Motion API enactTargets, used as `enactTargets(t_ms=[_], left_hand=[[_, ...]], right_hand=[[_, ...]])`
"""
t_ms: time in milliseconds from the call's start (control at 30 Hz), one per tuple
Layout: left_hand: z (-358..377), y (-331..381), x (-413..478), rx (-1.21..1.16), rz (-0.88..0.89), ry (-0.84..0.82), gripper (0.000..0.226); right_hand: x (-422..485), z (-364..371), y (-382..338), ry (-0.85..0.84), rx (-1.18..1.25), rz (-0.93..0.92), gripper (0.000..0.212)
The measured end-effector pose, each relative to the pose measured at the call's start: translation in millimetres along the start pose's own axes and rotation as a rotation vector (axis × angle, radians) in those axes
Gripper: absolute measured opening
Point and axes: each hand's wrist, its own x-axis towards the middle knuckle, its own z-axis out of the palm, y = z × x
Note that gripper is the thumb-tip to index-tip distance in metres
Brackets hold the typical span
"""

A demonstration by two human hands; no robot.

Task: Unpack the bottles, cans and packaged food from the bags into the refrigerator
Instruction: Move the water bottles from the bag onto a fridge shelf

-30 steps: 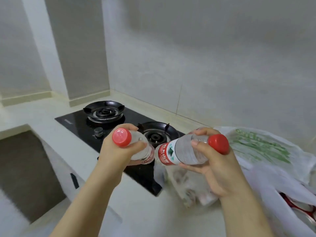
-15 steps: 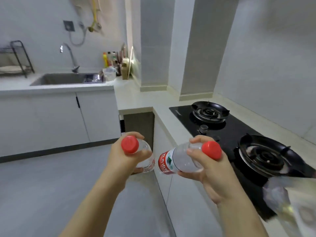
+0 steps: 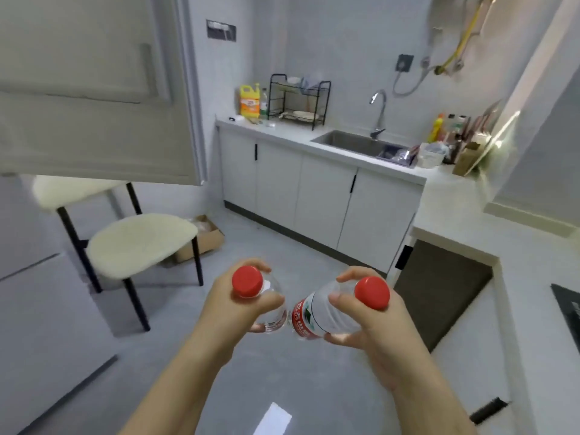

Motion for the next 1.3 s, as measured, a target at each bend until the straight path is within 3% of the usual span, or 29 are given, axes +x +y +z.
enactTargets(t_ms=[333, 600, 900, 1300], left_hand=[[-92.8, -14.9, -53.5, -0.059, -0.027, 0.465, 0.033], [-181.6, -6.4, -66.1, -0.093, 0.012, 0.71, 0.034], [-305.8, 25.9, -53.6, -0.03, 0.09, 0.892, 0.036], [-448.8, 80.1, -17.0, -0.018, 0.285, 1.044, 0.034]], right_hand=[[23.1, 98.8, 22.4, -0.474, -0.095, 0.09, 0.022], [32.2, 210.9, 23.5, -0.706, -0.165, 0.062, 0.023], [43.2, 355.5, 11.1, -0.839, -0.119, -0.053, 0.024], [74.6, 523.4, -6.3, -0.889, 0.085, -0.157, 0.025]])
